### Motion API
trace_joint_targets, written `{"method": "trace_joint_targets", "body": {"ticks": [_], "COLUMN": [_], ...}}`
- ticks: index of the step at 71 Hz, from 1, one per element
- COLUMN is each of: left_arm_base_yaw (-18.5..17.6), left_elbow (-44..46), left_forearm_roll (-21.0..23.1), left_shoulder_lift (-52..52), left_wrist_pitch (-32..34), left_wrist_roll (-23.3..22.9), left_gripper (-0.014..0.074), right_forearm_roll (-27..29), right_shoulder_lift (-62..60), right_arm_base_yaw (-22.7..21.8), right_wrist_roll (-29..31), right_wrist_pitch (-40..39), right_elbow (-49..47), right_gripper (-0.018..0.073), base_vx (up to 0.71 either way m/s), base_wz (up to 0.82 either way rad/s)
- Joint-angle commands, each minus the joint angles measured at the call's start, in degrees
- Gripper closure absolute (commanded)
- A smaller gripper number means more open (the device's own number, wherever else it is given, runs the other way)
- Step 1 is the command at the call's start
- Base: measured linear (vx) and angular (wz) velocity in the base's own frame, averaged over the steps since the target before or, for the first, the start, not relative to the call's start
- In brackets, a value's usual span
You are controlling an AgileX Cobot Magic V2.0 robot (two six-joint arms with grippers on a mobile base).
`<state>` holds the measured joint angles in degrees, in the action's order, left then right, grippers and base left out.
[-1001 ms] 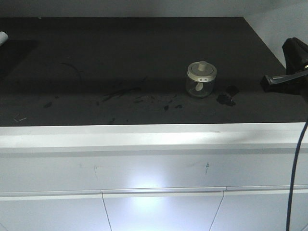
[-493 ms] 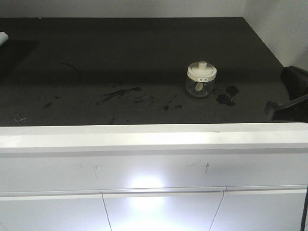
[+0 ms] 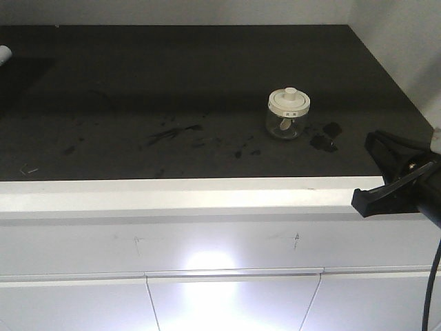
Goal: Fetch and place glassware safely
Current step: 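Withdraw the right gripper from the sash and lower it, then reach the open right gripper over the white-lidded glass jar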
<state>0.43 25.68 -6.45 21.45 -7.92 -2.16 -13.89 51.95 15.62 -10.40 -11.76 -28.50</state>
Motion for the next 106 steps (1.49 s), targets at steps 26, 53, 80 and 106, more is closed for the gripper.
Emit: {"method": "trace_joint_targets", "body": {"ticks": [26, 53, 80, 106], "left_arm_base_yaw": [-0.22, -0.22, -0.22, -0.22], "left_elbow": [-0.99, -0.99, -0.99, -0.99], "left_forearm_roll": [0.54, 0.54, 0.54, 0.54], "left_shoulder_lift": [-1.68, -1.68, -1.68, -1.68], "left_wrist_pitch": [0.11, 0.11, 0.11, 0.11], "left_wrist_roll": [-0.49, -0.54, -0.54, -0.54], "left_gripper": [0.0603, 0.0603, 0.0603, 0.0603], "right_forearm_roll": [-0.08, 0.3, 6.55, 7.69], "right_shoulder_lift": [3.47, 20.74, 38.95, 49.0], "right_arm_base_yaw": [0.07, 0.07, -0.08, -4.1], "right_wrist_roll": [0.26, 0.49, 7.17, 9.5], "right_wrist_pitch": [-8.79, -17.34, -21.99, -19.31], "right_elbow": [-2.66, -12.33, -27.6, -40.33], "right_gripper": [0.0498, 0.0077, 0.0085, 0.0085], "base_vx": [0.0, 0.0, 0.0, 0.0], "base_wz": [0.0, 0.0, 0.0, 0.0]}}
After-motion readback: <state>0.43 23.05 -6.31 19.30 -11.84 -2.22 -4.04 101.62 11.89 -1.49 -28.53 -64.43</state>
